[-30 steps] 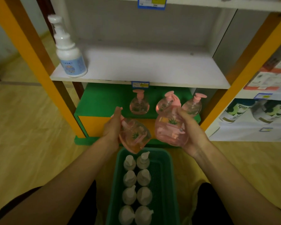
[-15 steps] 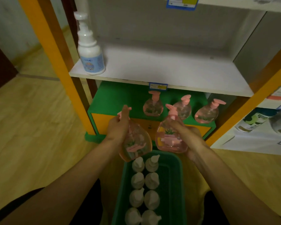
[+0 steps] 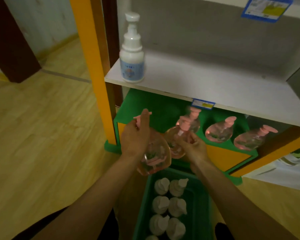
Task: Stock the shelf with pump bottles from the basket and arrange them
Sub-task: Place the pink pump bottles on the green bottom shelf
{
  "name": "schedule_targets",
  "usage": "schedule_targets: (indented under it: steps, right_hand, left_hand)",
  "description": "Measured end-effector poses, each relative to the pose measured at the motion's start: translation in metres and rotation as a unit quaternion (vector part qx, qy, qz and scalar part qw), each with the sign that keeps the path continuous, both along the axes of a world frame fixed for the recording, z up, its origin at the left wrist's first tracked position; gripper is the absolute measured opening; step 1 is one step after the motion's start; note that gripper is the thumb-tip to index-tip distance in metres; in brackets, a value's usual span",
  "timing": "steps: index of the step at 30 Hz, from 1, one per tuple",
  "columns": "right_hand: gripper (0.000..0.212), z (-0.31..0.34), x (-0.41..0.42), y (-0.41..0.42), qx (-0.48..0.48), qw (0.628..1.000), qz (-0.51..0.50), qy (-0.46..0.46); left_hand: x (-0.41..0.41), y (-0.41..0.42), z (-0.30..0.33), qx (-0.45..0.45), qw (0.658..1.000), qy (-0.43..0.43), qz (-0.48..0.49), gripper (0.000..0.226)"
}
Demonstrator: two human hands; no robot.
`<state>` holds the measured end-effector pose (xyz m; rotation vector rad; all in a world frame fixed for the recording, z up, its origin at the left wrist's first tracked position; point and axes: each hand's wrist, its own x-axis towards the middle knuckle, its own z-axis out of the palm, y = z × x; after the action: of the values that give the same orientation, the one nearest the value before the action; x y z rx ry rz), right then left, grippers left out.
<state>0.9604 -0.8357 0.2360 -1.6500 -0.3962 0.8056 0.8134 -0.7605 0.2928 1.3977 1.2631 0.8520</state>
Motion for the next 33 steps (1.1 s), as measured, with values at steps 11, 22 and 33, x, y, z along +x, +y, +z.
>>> schedule_targets:
  steps: [11,22,33]
  right_hand:
    - [0.056,-0.012,0.015,0.105,-0.039,0.986,0.078,-0.14]
    - [0.053,-0.029,0.031,0.139,-0.072,0.975,0.097,-0.186]
    - [0.07,-0.019,0.013,0.114,-0.024,0.973,0.081,-0.216]
  left_hand:
    - [-0.023,0.027,-0.005,0.003,0.998,-0.045,0.037,0.047]
    - [-0.019,0.03,0.001,0.0,0.996,-0.078,0.034,0.042]
    - [-0.014,0.023,0.01,-0.012,0.996,-0.084,-0.003,0.034]
